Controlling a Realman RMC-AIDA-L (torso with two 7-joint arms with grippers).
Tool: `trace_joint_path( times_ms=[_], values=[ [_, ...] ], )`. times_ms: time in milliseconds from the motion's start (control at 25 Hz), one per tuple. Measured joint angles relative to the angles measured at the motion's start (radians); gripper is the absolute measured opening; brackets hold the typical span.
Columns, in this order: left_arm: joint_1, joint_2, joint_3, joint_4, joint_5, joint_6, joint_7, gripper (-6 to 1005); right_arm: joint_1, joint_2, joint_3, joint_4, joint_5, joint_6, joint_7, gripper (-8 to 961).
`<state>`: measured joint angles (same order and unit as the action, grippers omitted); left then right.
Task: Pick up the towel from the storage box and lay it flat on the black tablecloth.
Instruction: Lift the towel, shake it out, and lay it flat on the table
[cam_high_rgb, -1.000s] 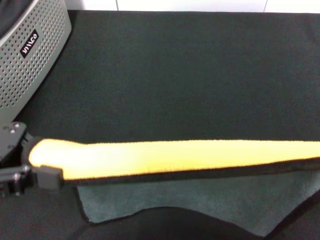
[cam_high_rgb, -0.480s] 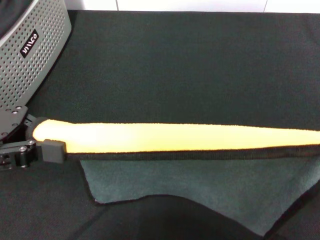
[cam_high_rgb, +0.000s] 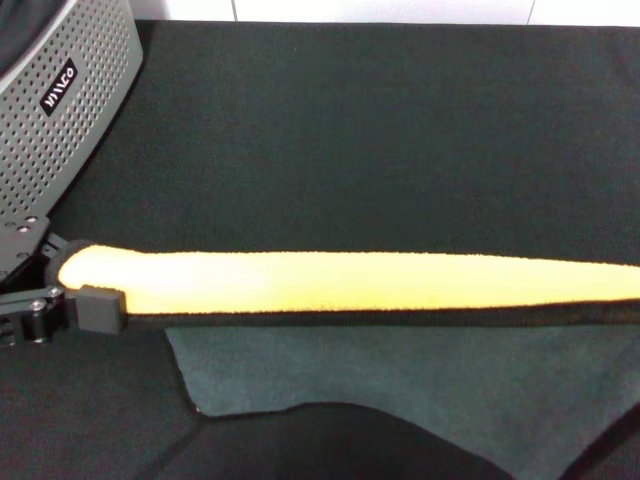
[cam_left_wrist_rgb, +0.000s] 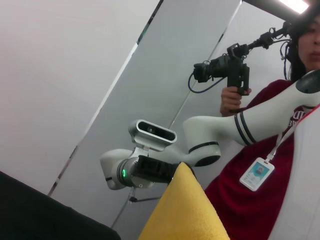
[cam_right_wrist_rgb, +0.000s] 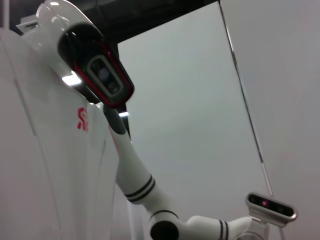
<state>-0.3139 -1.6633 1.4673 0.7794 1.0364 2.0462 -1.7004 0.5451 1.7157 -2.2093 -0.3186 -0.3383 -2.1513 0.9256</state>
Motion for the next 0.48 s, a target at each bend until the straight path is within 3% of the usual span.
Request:
trace_joint_path(
  times_ms=[160, 480],
  values=[
    [0.014, 0.004, 0.002, 0.031, -0.002, 0.002, -0.002, 31, -0.008, -0.013, 0.001, -0.034, -0.005, 0.0, 0.007, 14],
    [0.039, 0.011, 0.005, 0.079, -0.004, 0.003, -0.015, 31, -0.024, -0.019, 0.011, -0.072, -0.029, -0.001, 0.007, 15]
  ],
)
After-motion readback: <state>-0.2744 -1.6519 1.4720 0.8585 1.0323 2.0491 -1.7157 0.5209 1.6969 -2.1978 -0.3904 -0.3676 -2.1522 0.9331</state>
